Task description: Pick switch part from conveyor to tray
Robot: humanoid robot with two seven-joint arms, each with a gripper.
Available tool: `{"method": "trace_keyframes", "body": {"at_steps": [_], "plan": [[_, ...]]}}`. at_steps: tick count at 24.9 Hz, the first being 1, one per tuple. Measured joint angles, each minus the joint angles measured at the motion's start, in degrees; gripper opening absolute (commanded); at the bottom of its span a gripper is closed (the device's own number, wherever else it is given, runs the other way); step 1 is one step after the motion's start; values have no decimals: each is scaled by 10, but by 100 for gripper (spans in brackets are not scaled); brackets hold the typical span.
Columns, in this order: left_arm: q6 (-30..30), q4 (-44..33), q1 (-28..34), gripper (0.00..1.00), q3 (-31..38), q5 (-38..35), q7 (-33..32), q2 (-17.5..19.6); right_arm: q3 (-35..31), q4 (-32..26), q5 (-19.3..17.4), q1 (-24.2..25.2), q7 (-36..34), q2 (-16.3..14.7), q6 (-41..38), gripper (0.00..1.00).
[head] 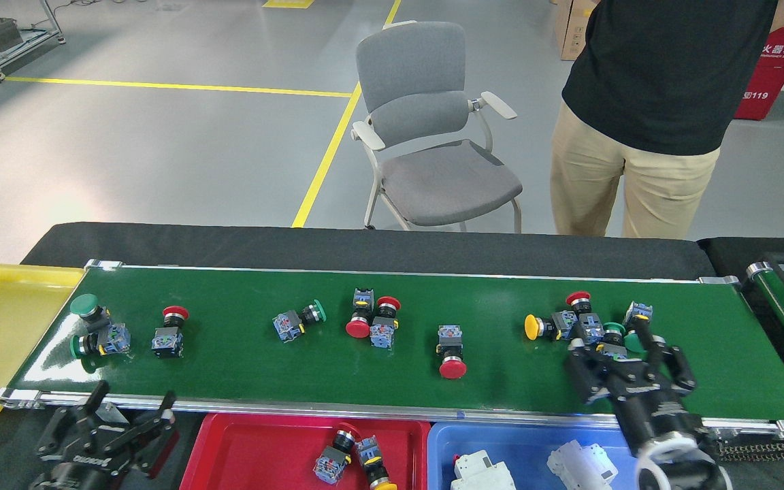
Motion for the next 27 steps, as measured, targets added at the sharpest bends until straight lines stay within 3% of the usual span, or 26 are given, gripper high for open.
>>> {"method": "trace_keyframes", "body": {"at_steps": [6,10,15,18,21,23,27], "plan": [[-4,91,-93,100,-3,2,-1,29,146,112,5,-66,2,27,92,98],[-33,192,-172,100,-4,2,-26,53,174,186,5,-98,2,56,122,98],[-52,248,-222,100,-12,2,-55,54,202,239,5,-125,0,84,129,91],[-55,277,-245,100,-38,2,-59,54,229,265,-2,-138,-1,85,131,75],[-32,322,-281,100,-44,2,-60,54,234,274,-11,-145,-2,85,126,31],[-7,362,-310,100,-52,2,-61,55,235,278,-13,-153,-2,84,112,21],[86,433,-359,97,-94,2,-54,69,235,279,-14,-161,-2,83,80,14]]}}
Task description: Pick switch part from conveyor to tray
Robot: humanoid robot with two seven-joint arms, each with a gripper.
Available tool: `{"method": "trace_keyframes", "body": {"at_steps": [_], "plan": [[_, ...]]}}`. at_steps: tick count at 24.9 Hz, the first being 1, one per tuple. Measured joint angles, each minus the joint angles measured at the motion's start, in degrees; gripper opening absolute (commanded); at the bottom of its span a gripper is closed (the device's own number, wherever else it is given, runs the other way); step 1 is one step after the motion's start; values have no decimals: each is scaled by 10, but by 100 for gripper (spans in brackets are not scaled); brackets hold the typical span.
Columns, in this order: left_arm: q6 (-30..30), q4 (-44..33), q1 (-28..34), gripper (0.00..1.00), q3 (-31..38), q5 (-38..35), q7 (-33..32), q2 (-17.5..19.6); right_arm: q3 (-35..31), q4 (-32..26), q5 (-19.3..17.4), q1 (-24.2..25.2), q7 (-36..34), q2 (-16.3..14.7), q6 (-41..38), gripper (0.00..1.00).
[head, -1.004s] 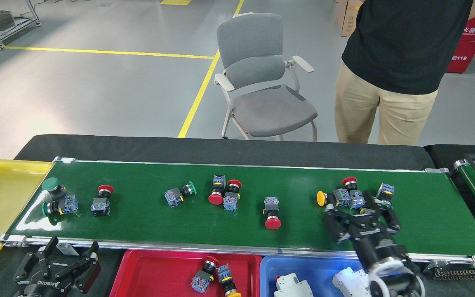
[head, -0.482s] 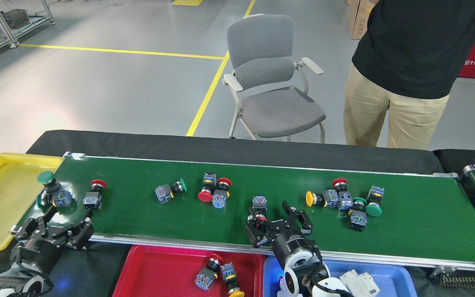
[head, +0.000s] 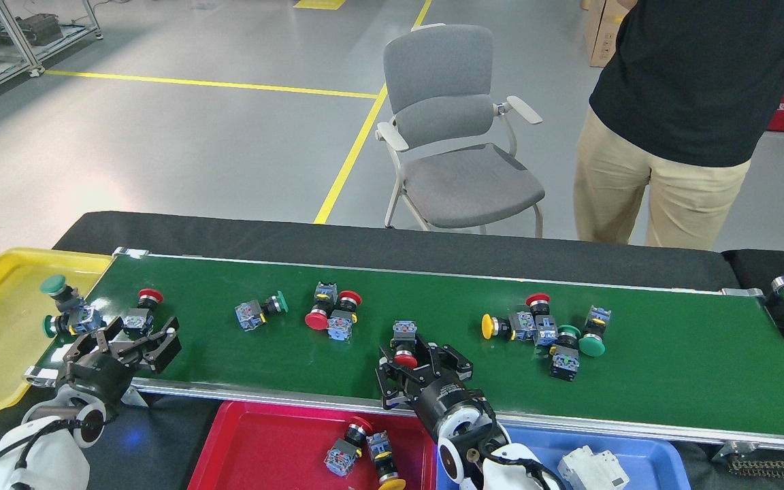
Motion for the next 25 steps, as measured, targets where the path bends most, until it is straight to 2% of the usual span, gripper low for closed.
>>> {"method": "trace_keyframes", "body": {"at_steps": [1,3,6,7,9,11,13,15,18,20,21,22,23,24,25], "plan": [[26,13,-7,92,-15,0,6,2,0,0,0,0,-1,0,-8,14],[63,37,-16,73,-38,0,27,3,0,-2,-1,0,-1,0,-18,14],[86,71,-18,33,-47,1,64,3,-2,-35,-18,0,7,-6,-35,14],[88,81,-20,26,-47,2,75,3,-2,-50,-27,0,14,-16,-43,15],[91,95,-21,19,-47,3,98,6,-6,-92,-50,2,30,-45,-62,16],[93,101,-19,12,-47,3,116,10,-24,-141,-88,19,37,-89,-98,17],[93,103,-16,10,-47,5,128,15,-42,-178,-120,52,48,-137,-144,19],[94,101,-12,9,-48,13,135,15,-62,-207,-143,85,53,-169,-206,19],[42,62,14,9,-48,35,137,15,-91,-225,-154,125,60,-178,-302,20],[-4,-15,54,9,-49,41,139,15,-89,-228,-152,132,68,-168,-339,22],[-32,-67,85,9,-49,42,139,15,-76,-228,-150,134,71,-156,-349,27],[-55,-110,112,9,-50,42,139,15,-60,-229,-144,136,74,-146,-356,40],[-81,-157,142,9,-50,43,138,14,-45,-229,-135,138,78,-136,-359,82],[-107,-201,171,9,-50,43,136,14,-36,-229,-125,139,80,-125,-361,98],[-130,-241,200,10,-50,43,135,12,-31,-228,-116,140,84,-112,-361,98]]}}
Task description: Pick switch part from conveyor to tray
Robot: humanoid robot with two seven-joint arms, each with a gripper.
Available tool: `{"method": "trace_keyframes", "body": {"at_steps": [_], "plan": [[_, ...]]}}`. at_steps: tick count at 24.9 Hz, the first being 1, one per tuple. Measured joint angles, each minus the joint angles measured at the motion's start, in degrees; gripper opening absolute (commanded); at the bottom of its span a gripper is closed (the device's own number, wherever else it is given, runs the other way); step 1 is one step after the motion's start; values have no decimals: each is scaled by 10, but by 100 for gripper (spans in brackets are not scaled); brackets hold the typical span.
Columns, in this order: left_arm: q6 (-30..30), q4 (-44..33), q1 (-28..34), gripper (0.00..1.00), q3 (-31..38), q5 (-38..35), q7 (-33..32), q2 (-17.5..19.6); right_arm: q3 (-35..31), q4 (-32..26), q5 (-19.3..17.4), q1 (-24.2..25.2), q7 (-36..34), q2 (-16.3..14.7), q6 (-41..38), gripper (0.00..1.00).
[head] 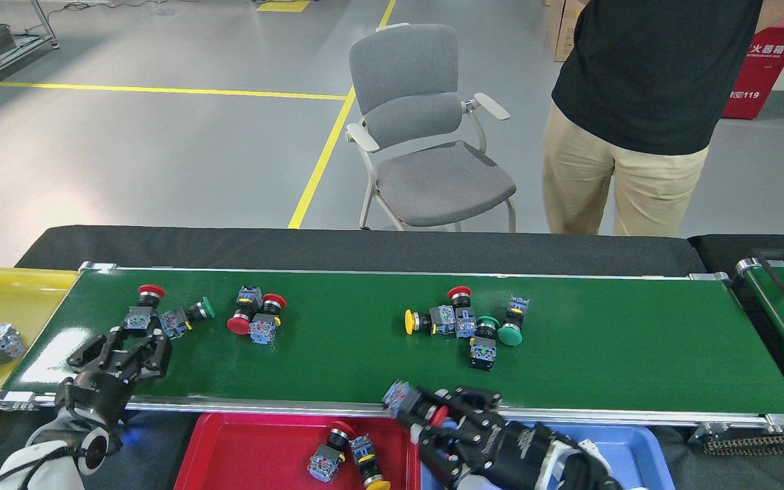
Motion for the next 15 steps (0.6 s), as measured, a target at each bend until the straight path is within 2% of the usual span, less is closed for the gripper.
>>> {"method": "trace_keyframes", "body": {"at_steps": [3,6,7,8,9,12,15], "plan": [[-69,-116,84,14,-4,0,-1,-13,3,3,10,8,14,23,7,98],[-102,-191,151,35,-9,-3,-3,-19,-41,-5,9,10,19,16,10,98],[-105,-202,163,53,-10,-4,-6,-21,-65,-5,9,10,20,11,11,98],[-109,-210,170,82,-11,-4,-11,-25,-82,-5,9,10,20,10,12,98],[-111,-217,172,100,-12,-4,-15,-31,-98,-6,9,10,21,11,12,98],[-113,-237,185,100,-11,-4,-25,-54,-198,-12,9,10,22,13,23,97],[-114,-248,205,100,-10,-4,-28,-58,-271,-17,14,10,16,17,60,95]]}}
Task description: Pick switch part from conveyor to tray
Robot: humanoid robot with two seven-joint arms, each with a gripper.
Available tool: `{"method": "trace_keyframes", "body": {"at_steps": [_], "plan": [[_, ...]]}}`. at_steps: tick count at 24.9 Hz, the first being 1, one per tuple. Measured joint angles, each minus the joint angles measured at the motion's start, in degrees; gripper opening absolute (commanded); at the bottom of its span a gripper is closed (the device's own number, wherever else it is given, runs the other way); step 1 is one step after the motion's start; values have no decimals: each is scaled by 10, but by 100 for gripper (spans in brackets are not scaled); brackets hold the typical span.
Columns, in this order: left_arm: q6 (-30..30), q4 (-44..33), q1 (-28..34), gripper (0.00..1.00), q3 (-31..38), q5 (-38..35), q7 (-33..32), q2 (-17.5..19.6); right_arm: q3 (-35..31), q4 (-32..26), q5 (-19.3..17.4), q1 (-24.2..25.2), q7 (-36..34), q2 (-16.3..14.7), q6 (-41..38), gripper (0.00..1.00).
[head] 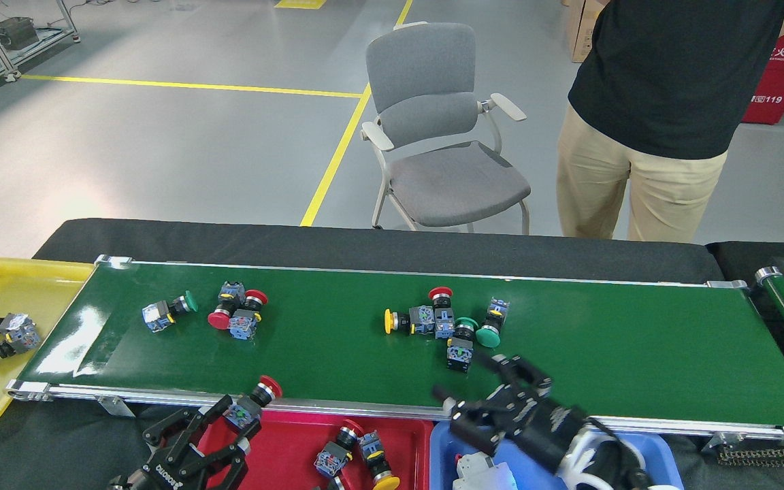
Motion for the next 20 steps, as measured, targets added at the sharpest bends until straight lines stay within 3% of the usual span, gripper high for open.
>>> {"method": "trace_keyframes", "body": {"at_steps": [5,9,13,17,20], "plan": [[0,-13,7,100,56,1,-3,-22,-58,-10,42,21,-78,-13,123,95],[80,-10,8,100,111,1,-1,-34,-74,-21,57,78,-143,-26,204,96],[127,8,7,100,122,1,0,-34,-81,-39,57,126,-181,-27,226,96],[138,17,-6,100,122,0,2,-32,-83,-43,57,129,-190,-27,229,96],[140,71,-61,100,118,0,-2,-6,-83,-44,57,129,-191,-27,230,96]]}}
